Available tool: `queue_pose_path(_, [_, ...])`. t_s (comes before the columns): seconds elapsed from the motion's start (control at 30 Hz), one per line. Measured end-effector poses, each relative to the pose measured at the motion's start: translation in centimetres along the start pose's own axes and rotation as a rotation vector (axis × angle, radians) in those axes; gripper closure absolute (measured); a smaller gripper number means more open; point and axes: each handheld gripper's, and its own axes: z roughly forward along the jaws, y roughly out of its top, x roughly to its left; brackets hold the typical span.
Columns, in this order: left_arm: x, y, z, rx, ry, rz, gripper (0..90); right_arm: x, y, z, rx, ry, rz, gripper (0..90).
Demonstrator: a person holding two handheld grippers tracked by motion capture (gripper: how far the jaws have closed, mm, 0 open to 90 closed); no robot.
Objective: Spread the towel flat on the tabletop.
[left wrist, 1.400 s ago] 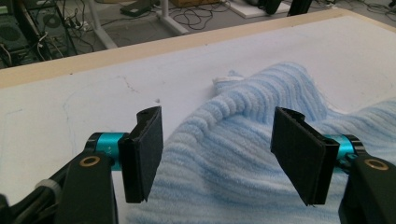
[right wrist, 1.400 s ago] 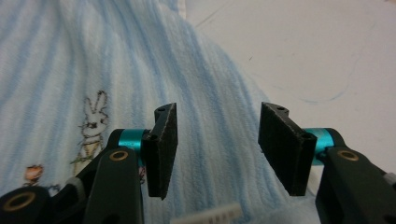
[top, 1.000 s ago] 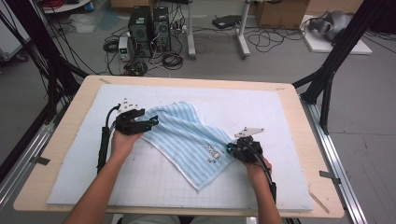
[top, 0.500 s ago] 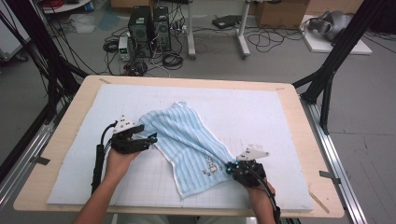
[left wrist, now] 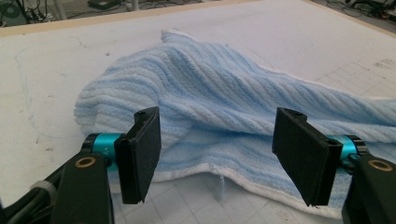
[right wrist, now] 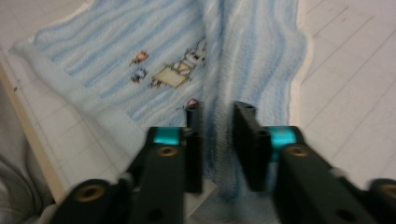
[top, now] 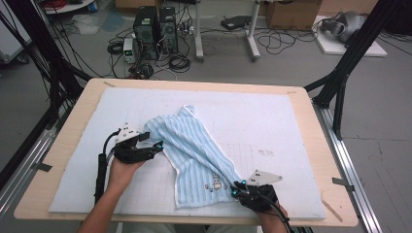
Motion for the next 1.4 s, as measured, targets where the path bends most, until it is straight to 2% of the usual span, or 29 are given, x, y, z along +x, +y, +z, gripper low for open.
queue_pose_path(0.03, [0.0, 0.0, 0.0, -0.001, -0.001, 0.001, 33.0, -0.3, 0.2, -0.3, -0.041, -0.021, 0.019, 51.3])
queue_pose_path(0.07, [-0.1, 0.0, -0.1, -0.007, 0.000, 0.001, 32.9, -0.6, 0.4, -0.6, -0.076, -0.033, 0.047, 45.6])
queue_pose_path(0.13, [-0.1, 0.1, -0.1, -0.011, 0.000, 0.003, 33.0, -1.5, 1.2, -1.2, -0.159, -0.090, 0.111, 39.6])
queue_pose_path(0.2, [-0.1, 0.0, -0.1, -0.006, -0.002, 0.005, 33.0, -2.3, 2.1, -1.1, -0.177, -0.117, 0.121, 38.7])
queue_pose_path(0.27, [-0.2, 0.0, -0.1, -0.002, -0.007, 0.006, 32.9, -2.9, 3.2, -0.2, -0.169, -0.130, 0.120, 38.9])
queue_pose_path(0.37, [-0.2, 0.0, 0.0, -0.001, -0.012, 0.005, 32.9, -3.1, 4.6, 1.5, -0.131, -0.139, 0.110, 41.2])
queue_pose_path(0.43, [-0.3, 0.0, -0.1, -0.003, -0.015, 0.005, 32.9, -3.1, 5.8, 3.9, -0.069, -0.130, 0.089, 43.5])
queue_pose_path(0.53, [-0.3, 0.0, -0.2, 0.000, -0.016, 0.010, 32.9, -3.0, 6.5, 6.5, 0.014, -0.158, 0.076, 48.2])
queue_pose_path(0.63, [-0.1, 0.0, -0.2, 0.001, -0.016, 0.007, 32.9, -2.9, 6.5, 7.7, 0.090, -0.160, 0.062, 55.6])
queue_pose_path(0.7, [-0.1, 0.0, -0.2, -0.002, -0.019, 0.003, 32.9, -2.9, 6.3, 7.4, 0.086, -0.128, 0.084, 67.6])
queue_pose_path(0.77, [-0.2, -0.1, -0.2, -0.001, -0.019, 0.004, 33.1, -2.8, 6.1, 7.1, 0.086, -0.100, 0.080, 82.6])
queue_pose_path(0.8, [-0.3, -0.2, -0.3, 0.001, -0.019, 0.004, 33.1, -2.6, 6.0, 7.0, 0.089, -0.096, 0.077, 84.2])
queue_pose_path(0.97, [-0.2, -0.6, -0.4, -0.005, -0.015, -0.012, 33.3, -2.1, 5.0, 5.6, 0.096, -0.084, 0.078, 84.9])
queue_pose_path(1.07, [-0.2, -0.7, -0.3, -0.001, -0.018, -0.017, 33.2, -1.4, 3.9, 4.4, 0.090, -0.119, 0.060, 84.8])
queue_pose_path(1.17, [-0.2, -0.7, -0.3, -0.006, -0.021, -0.015, 33.2, -0.8, 3.1, 3.4, 0.090, -0.127, 0.040, 84.7])
queue_pose_path(1.3, [-0.3, -0.7, -0.2, -0.012, -0.026, -0.017, 33.2, -0.4, 2.6, 2.6, 0.104, -0.116, 0.022, 82.5])
queue_pose_path(1.4, [-0.3, -0.8, -0.1, -0.021, -0.040, -0.018, 33.1, -0.8, 2.7, 2.4, 0.070, -0.084, 0.016, 75.2])
